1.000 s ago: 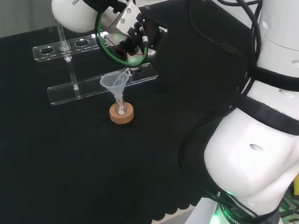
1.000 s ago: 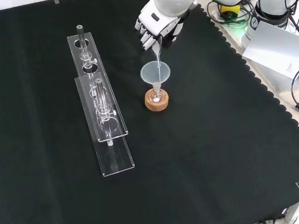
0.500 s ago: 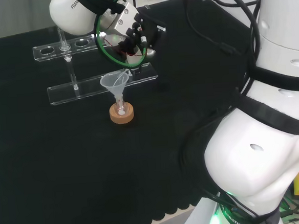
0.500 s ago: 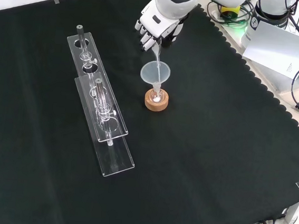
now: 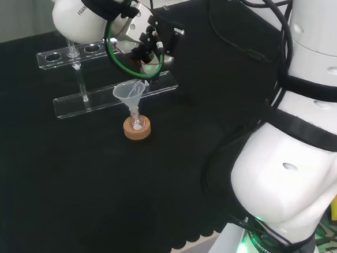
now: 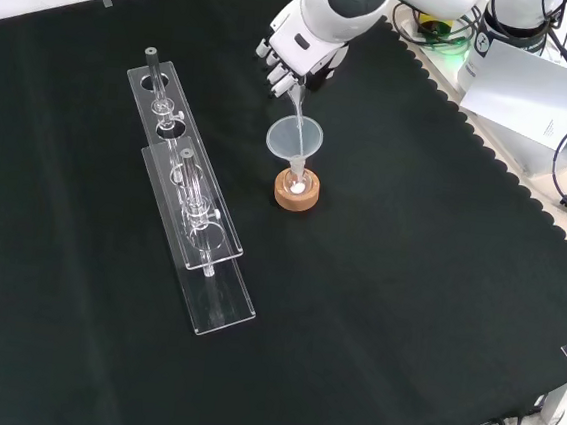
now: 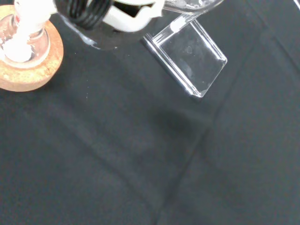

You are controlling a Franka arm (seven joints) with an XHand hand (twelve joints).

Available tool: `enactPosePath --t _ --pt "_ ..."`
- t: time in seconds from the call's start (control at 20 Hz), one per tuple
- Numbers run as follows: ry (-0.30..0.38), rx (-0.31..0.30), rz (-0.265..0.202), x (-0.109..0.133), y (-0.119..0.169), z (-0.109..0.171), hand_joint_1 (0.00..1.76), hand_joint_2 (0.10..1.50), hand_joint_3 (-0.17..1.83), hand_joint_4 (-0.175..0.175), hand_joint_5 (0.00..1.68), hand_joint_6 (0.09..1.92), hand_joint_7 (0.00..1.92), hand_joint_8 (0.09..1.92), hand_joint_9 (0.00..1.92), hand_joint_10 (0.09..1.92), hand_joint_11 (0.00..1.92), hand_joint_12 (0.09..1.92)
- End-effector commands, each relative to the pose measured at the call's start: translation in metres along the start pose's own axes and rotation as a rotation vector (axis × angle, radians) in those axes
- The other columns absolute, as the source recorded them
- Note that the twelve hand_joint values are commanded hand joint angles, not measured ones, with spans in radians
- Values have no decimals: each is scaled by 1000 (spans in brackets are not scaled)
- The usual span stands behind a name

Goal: Pour all the NaCl from the weighing funnel into the round-bottom flask.

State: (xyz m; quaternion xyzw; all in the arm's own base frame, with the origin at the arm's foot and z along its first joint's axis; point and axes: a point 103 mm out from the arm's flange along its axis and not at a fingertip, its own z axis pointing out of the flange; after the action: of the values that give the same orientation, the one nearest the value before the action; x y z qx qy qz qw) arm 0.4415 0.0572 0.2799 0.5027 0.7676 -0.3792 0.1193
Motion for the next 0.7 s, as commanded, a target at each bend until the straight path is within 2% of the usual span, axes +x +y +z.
enactPosePath --t 0.05,0.3,0.7 --pt "-37 1 4 2 -2 -2 1282 924 248 -175 1108 815 1153 796 1379 369 1292 704" --pt "-55 -16 -12 2 -2 -4 1282 925 246 -175 1108 815 1153 796 1380 367 1293 703" --pt "-97 -7 2 2 -3 -6 1281 927 243 -175 1107 816 1152 797 1380 365 1294 701"
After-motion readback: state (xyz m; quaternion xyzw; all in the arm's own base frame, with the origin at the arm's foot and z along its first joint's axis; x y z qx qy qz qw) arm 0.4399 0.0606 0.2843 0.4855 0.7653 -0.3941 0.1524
